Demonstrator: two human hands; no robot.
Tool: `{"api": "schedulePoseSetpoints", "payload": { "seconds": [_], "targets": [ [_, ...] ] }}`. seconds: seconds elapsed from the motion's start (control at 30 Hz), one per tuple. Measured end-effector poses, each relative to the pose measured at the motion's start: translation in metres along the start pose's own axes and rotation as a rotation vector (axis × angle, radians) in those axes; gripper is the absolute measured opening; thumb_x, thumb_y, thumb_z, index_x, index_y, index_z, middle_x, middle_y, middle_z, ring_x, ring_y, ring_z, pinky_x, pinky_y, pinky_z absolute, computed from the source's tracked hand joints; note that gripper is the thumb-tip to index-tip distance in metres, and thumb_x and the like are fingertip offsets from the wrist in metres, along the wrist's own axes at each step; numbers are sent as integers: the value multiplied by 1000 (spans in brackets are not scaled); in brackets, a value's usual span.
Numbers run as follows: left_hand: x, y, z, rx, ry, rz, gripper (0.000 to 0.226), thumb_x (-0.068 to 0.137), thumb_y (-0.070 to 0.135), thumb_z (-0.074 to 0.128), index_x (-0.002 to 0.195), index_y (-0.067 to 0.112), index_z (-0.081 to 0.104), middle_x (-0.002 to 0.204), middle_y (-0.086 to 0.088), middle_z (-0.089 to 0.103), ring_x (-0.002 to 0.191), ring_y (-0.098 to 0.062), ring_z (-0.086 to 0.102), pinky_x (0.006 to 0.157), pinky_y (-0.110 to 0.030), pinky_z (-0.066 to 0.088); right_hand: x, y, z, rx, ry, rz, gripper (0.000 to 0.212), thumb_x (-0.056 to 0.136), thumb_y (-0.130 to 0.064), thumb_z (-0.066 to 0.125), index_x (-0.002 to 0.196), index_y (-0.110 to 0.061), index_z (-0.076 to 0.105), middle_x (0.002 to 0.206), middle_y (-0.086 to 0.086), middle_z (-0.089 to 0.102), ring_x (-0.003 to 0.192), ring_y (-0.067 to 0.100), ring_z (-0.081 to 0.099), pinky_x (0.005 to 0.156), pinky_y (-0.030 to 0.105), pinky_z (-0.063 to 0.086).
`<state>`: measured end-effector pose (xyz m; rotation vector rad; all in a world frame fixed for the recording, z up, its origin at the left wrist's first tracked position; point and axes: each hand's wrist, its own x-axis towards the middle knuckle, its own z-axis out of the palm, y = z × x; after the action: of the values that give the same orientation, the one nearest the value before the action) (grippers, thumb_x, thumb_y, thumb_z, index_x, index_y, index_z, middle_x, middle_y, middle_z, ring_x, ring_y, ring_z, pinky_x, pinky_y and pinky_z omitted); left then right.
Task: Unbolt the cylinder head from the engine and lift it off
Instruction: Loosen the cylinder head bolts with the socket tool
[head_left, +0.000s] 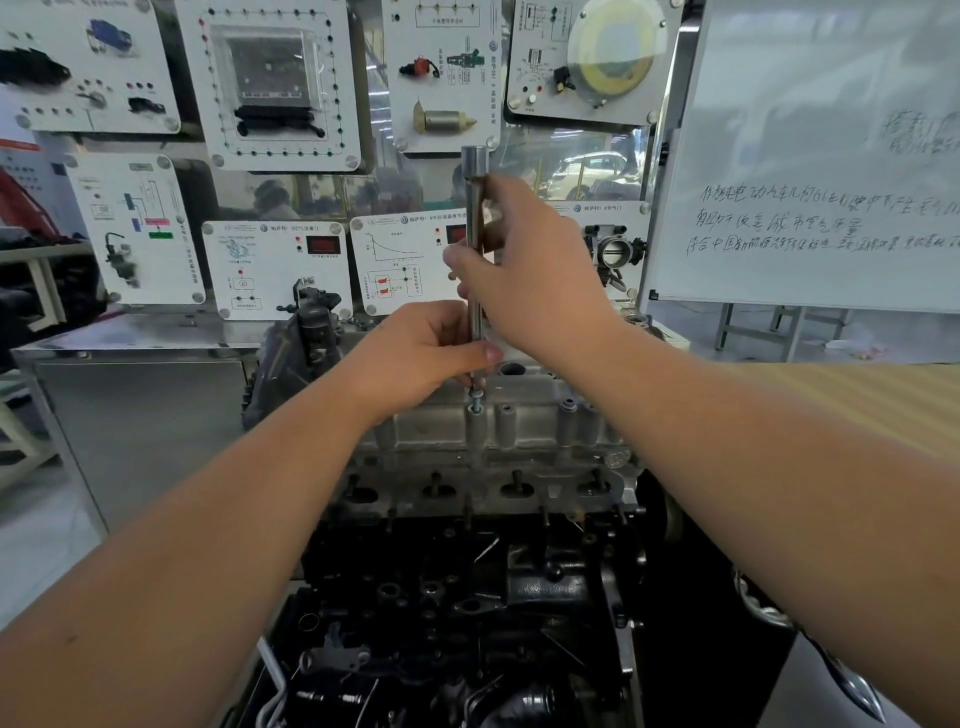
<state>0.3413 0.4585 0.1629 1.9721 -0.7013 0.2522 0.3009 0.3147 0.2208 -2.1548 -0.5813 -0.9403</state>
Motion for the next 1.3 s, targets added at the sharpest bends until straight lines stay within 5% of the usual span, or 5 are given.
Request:
{"api": "schedulePoseSetpoints", "payload": {
  "seconds": [0.27, 0.53, 0.8, 0.97, 1.3],
  "targets": [
    [2, -5, -2, -13, -36, -37, 9, 99, 14, 64, 97, 8, 71, 84, 2, 77, 74, -6, 71, 63, -12, 49, 1, -2, 1, 15, -53, 27, 11, 97, -10, 50, 107, -7, 48, 90, 17, 70, 78, 32, 72, 67, 51, 58],
    [2, 1, 2, 14, 1, -16, 39, 87, 29, 76, 108, -2, 67, 100, -20, 72, 89, -29, 71, 84, -44, 57, 3, -1, 0, 0, 0, 30, 24, 95, -15, 60, 118, -9, 61, 91, 12, 71, 87, 27, 70, 79, 42, 57],
    [0, -1, -2, -46, -39, -34, 4, 95, 3, 66, 96, 3, 70, 79, 1, 76, 73, -7, 71, 63, -15, 50, 3, -8, 1, 39, -66, 51, 16, 92, -9, 52, 106, -2, 56, 91, 21, 70, 87, 35, 71, 74, 50, 57],
    [-2, 7, 2, 17, 21, -21, 41, 78, 35, 79, 104, 4, 71, 101, -22, 72, 92, -35, 69, 96, -56, 51, 1, -5, 2, 16, -8, 24, 18, 94, -13, 59, 111, -8, 60, 85, 12, 71, 80, 25, 71, 74, 42, 58],
    [-1, 2, -3, 32, -25, -42, 7, 92, 20, 74, 96, 15, 74, 90, -2, 79, 79, -8, 73, 69, -25, 52, 1, -5, 2, 30, -59, 42, 18, 96, -12, 52, 112, -6, 56, 93, 15, 70, 85, 29, 72, 74, 46, 58]
  ]
}}
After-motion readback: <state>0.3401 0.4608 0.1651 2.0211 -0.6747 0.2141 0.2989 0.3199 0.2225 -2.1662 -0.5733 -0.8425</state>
